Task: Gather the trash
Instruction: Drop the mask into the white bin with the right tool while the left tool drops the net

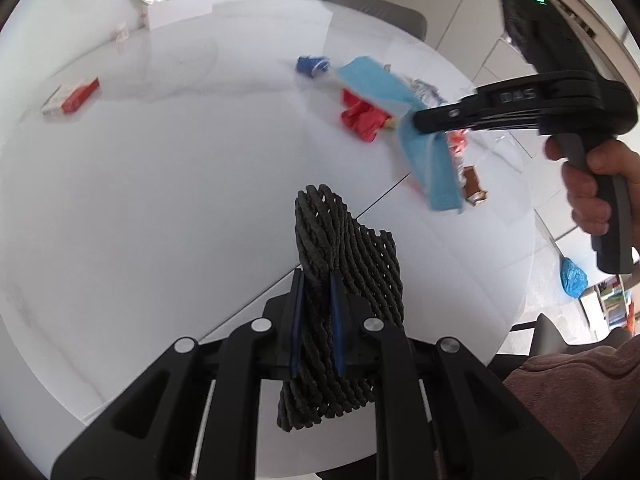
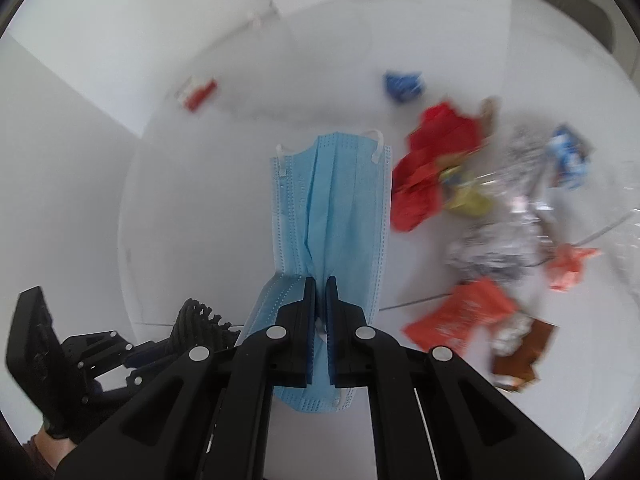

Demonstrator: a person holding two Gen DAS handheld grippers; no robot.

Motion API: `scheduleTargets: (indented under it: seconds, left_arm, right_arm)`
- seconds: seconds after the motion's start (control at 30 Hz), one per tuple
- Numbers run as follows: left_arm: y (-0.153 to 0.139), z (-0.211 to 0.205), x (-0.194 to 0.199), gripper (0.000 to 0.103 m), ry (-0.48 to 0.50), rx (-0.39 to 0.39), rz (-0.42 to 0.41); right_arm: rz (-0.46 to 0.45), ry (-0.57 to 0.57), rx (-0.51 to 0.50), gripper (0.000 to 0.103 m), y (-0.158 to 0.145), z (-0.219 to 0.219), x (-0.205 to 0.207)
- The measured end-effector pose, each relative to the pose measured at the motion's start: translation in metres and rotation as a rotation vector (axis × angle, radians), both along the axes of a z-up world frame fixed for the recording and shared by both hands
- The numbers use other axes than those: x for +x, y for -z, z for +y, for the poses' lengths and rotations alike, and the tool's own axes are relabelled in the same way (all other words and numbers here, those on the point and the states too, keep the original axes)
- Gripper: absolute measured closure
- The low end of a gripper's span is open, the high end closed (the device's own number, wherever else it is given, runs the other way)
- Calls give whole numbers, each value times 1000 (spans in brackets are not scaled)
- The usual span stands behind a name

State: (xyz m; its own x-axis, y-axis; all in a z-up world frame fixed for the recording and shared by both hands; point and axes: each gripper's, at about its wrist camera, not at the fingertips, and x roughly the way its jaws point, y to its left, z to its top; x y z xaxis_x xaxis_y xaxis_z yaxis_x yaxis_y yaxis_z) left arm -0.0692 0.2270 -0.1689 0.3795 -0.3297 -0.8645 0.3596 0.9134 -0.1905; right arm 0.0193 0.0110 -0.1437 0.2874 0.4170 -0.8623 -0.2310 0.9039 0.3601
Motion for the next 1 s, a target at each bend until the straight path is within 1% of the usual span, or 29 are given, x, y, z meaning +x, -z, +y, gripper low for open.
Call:
scheduleTargets:
  seconds: [0.1,0.13,0.17,0.23,0.3,0.37,0.4,0.43,0.47,0.5,0.53,0.6,0.7,0.73,0.77,0.8,0.83,0.87,0.93,1.0]
  left_arm:
    - [-22,-27,5,91,83,-13,-39]
    - [-30,-31,1,90,111,-15,-52]
    - [-38,-46,2,90,153,-16,-69]
    - [-50,-73,2,90,221,-24,-95]
    - [-60,-104,1,91,297,-42,-110]
    - [-68,-146,1,90,380,-57,-122]
    - [-69,-162,1,90,405,-60,-120]
    - [-71,-188,-1,90,438,-62,-118]
    - [-71,-210,-3,90,463,-66,-114]
    - [-68,-235,-5,90,485,-67,-103]
    - [-67,-253,-9,90,503,-64,-87]
    - [-62,-295,-19,90,538,-54,-61]
    - [-43,-362,-39,90,596,-10,-27]
    - [-36,-379,-45,90,604,10,-15]
    - [-28,-396,-51,90,617,22,4]
    - [-22,-408,-57,90,626,26,19]
    - [-11,-427,-64,90,635,38,44]
    - [-4,-438,-67,90,642,45,58]
    - [14,-464,-75,90,652,61,96]
    - [32,-484,-77,90,658,63,130]
  right_arm:
    - [-64,111,21,97,-41,-62,-30]
    - [-85,164,21,97,-54,-92,-47]
    - [-99,214,9,97,-65,-121,-63]
    - [-104,341,-57,97,-73,-179,-100]
    - [-67,461,-138,97,-63,-232,-133]
    - [24,581,-207,97,-30,-285,-163]
    - [69,627,-212,97,-6,-309,-176]
    - [112,655,-216,97,16,-329,-183]
    - [171,683,-231,97,48,-348,-193]
    - [206,697,-228,97,71,-361,-197]
    - [257,711,-214,97,104,-378,-200]
    - [327,718,-181,97,155,-400,-202]
    - [412,703,-158,92,213,-423,-208]
    - [435,695,-139,74,228,-430,-208]
    - [451,691,-115,59,235,-437,-211]
    - [463,691,-100,35,239,-443,-213]
    - [448,694,-99,30,237,-448,-216]
    - [426,694,-100,29,232,-449,-217]
    - [395,700,-97,21,216,-459,-228]
    - [366,734,-107,20,195,-469,-241]
